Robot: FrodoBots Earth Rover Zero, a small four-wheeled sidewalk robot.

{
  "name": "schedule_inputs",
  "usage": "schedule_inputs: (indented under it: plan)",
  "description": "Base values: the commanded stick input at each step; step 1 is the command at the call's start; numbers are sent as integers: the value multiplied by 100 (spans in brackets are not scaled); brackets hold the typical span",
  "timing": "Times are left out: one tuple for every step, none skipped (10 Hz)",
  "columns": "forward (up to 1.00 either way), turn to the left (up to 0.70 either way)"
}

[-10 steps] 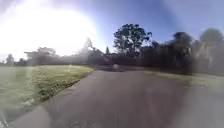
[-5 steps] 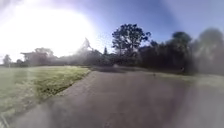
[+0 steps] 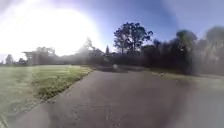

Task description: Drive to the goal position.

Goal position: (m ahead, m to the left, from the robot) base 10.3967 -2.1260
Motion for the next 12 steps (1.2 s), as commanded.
schedule_inputs:
  plan:
    - [70,-35]
    - [70,-31]
    - [70,-28]
    - [70,-24]
    - [70,0]
    - [70,0]
    - [70,0]
    - [70,0]
    - [70,0]
    - [70,0]
    - [70,0]
    - [70,0]
